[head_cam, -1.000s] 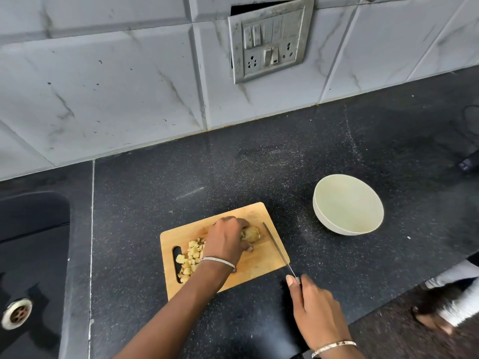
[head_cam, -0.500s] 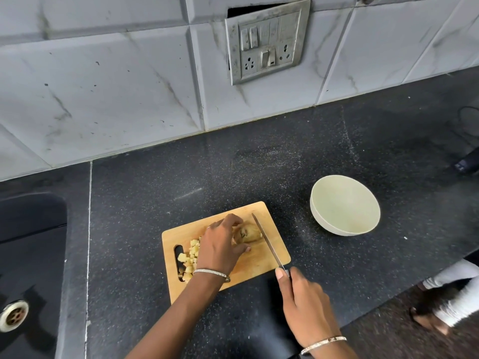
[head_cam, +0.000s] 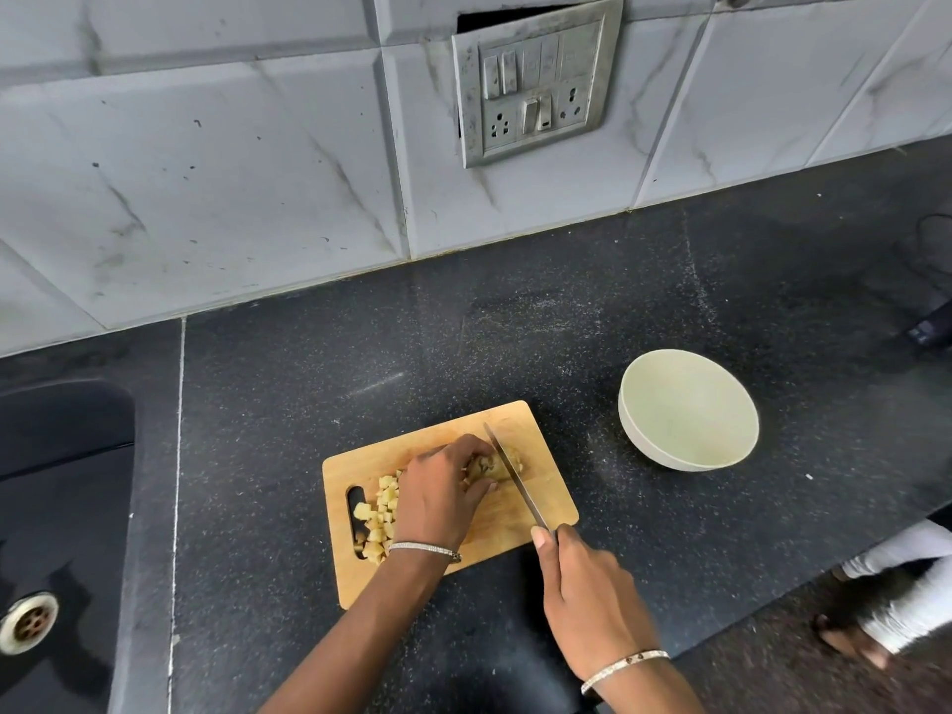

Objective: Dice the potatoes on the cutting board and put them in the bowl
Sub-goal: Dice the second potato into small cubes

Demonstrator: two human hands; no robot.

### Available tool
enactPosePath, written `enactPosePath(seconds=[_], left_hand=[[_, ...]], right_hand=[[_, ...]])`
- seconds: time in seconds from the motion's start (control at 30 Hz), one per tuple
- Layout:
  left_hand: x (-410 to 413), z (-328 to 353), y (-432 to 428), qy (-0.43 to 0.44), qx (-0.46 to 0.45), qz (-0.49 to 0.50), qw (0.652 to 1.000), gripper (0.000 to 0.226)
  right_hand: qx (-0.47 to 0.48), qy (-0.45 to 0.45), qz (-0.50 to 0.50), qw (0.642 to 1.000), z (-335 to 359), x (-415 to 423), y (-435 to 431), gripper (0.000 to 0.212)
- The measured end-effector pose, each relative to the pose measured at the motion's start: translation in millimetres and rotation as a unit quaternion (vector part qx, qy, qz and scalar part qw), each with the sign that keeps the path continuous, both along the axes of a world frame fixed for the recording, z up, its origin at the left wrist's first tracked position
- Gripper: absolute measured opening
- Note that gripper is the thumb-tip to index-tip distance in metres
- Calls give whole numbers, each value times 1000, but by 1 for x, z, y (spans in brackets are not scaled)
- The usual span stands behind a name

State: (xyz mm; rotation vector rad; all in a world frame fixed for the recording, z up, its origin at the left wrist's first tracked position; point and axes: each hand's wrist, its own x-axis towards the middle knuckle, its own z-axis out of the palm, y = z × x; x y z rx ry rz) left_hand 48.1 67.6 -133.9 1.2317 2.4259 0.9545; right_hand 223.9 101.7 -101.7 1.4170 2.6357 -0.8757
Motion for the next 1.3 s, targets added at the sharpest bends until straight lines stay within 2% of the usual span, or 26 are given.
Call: enactPosePath(seconds=[0.33, 0.57, 1.3], left_hand=[[-5, 1, 5, 3, -30, -9, 1000, 21], [-3, 0, 4, 14, -37, -15, 999, 20], [-7, 4, 6, 4, -47, -7, 999, 22]], right_hand=[[28, -51, -1, 998, -2, -37, 8, 40], [37, -91, 4, 995, 3, -32, 1, 41], [31, -105, -3, 994, -11, -42, 3, 41]])
